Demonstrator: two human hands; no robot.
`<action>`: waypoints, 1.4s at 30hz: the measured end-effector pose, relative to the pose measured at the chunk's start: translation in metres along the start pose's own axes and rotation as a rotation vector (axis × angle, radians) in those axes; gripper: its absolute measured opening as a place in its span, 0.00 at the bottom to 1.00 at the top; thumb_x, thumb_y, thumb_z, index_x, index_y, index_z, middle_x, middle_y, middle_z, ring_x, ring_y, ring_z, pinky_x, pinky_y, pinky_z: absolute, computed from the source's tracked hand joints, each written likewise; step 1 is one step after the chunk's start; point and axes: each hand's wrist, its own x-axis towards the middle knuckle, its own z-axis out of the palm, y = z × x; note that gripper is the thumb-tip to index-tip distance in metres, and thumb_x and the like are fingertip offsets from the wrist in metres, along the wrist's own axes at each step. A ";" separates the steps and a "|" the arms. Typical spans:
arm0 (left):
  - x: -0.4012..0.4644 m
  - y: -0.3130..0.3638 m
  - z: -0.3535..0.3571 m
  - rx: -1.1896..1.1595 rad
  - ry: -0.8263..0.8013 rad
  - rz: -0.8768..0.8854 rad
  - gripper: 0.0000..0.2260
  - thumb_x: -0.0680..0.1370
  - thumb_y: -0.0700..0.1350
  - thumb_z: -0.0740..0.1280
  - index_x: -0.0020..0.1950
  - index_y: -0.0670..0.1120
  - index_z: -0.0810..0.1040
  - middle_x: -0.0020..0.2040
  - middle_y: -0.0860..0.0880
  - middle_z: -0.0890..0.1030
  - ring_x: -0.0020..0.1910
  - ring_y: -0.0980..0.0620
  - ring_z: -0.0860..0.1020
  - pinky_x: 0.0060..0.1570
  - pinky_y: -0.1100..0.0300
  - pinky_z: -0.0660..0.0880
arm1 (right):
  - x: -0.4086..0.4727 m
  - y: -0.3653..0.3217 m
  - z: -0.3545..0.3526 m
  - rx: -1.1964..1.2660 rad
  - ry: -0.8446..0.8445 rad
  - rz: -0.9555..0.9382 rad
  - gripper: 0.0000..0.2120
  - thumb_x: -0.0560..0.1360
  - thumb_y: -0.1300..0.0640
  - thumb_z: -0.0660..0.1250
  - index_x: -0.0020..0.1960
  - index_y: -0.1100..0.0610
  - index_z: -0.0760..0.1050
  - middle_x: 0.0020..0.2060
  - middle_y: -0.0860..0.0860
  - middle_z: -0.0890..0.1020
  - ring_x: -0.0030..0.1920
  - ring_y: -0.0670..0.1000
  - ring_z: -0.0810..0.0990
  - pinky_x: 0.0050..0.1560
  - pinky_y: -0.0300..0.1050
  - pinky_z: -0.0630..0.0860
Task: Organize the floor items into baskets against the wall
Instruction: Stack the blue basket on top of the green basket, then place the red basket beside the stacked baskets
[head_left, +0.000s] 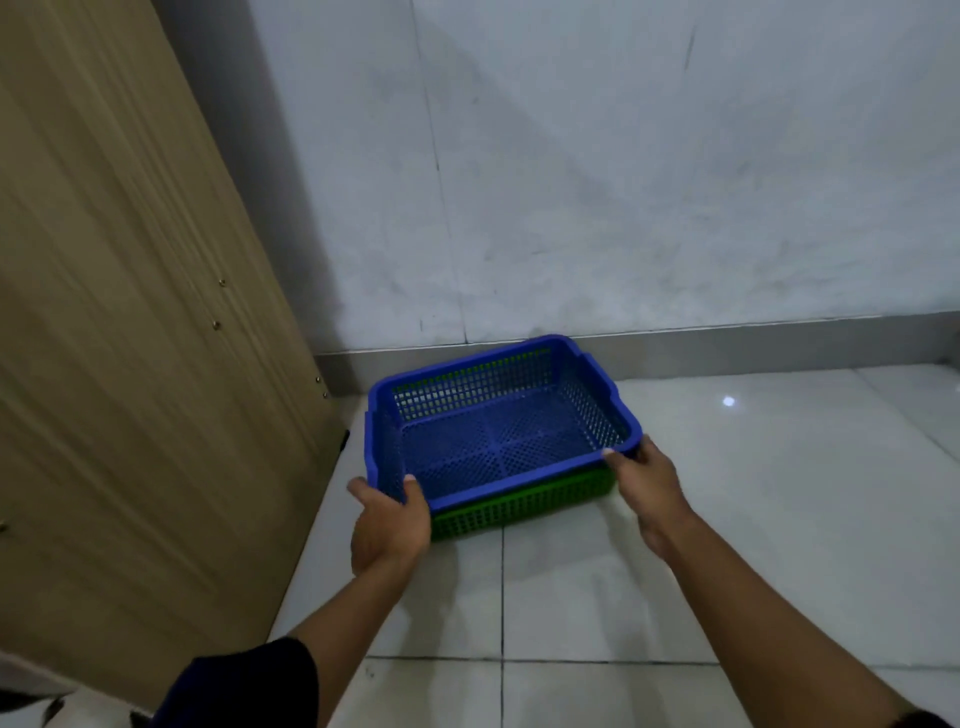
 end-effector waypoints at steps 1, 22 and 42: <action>-0.002 0.006 0.000 -0.084 0.003 -0.036 0.29 0.79 0.56 0.57 0.75 0.44 0.51 0.65 0.35 0.75 0.58 0.35 0.77 0.55 0.47 0.73 | -0.001 -0.002 -0.002 -0.064 -0.051 0.019 0.21 0.76 0.63 0.65 0.68 0.53 0.70 0.64 0.54 0.74 0.61 0.55 0.74 0.64 0.50 0.69; -0.207 0.198 0.062 -0.178 -0.706 0.314 0.23 0.80 0.51 0.60 0.71 0.42 0.60 0.62 0.40 0.72 0.58 0.40 0.75 0.54 0.51 0.71 | -0.117 -0.150 -0.231 -0.656 0.075 0.039 0.13 0.75 0.58 0.64 0.53 0.66 0.80 0.47 0.59 0.83 0.45 0.59 0.82 0.45 0.48 0.80; -0.640 0.316 0.259 0.087 -1.280 0.684 0.08 0.78 0.43 0.63 0.41 0.41 0.75 0.37 0.44 0.78 0.31 0.48 0.75 0.28 0.63 0.69 | -0.204 -0.074 -0.686 -0.616 0.749 0.169 0.12 0.73 0.55 0.64 0.49 0.62 0.80 0.46 0.58 0.84 0.50 0.58 0.82 0.47 0.44 0.76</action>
